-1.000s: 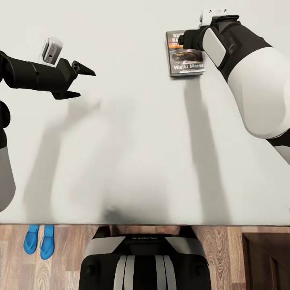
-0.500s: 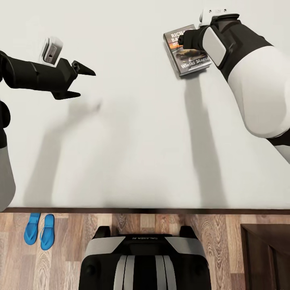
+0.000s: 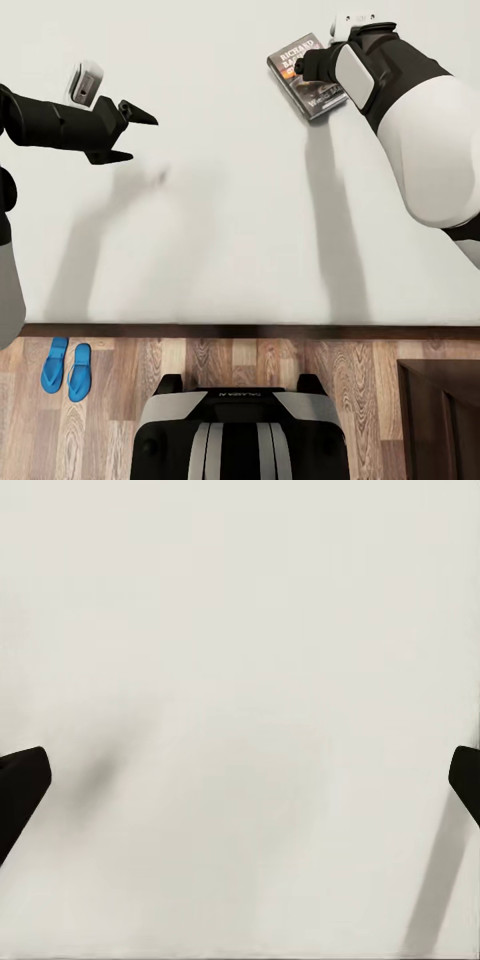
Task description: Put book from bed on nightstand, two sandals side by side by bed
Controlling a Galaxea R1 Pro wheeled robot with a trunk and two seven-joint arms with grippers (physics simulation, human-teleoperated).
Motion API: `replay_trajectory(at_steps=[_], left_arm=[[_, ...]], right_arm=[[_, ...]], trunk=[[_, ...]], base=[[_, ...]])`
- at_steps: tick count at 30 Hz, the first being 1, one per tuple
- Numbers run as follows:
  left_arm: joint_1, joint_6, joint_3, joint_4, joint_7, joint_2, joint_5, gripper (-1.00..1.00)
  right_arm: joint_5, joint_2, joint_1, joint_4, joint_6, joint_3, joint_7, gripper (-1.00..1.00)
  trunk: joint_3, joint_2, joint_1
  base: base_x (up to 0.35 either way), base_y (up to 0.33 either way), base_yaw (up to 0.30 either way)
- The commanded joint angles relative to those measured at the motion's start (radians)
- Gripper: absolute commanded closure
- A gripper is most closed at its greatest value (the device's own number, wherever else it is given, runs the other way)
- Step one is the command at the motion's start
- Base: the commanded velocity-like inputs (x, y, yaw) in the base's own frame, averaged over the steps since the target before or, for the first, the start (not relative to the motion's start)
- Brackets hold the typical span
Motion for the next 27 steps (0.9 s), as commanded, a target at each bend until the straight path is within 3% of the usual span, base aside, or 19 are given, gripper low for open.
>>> replay_trajectory(at_steps=[1,10,22,27], left_arm=[[-0.001,0.007,0.0,0.0,0.009,0.001,0.006,-1.0],[-0.001,0.007,0.0,-0.001,0.009,0.0,0.006,-1.0],[-0.001,0.007,0.0,-0.001,0.009,-0.001,0.006,-1.0],[-0.003,0.007,0.001,0.0,0.003,-0.001,0.006,-1.0]], right_arm=[[0.003,0.001,0.0,0.048,0.006,-0.004,-0.002,-1.0],[0.002,0.001,0.0,0.047,0.006,-0.005,-0.002,-1.0],[0.0,0.001,-0.009,0.04,0.009,-0.007,-0.001,-1.0],[-0.004,0.001,-0.046,0.033,0.012,-0.007,0.01,-1.0]], trunk=[[0.0,0.0,0.0],[0.0,0.0,0.0],[0.0,0.0,0.0],[0.0,0.0,0.0]], base=[[-0.279,0.0,0.0],[-0.184,0.0,0.0],[-0.028,0.0,0.0],[-0.002,0.0,0.0]])
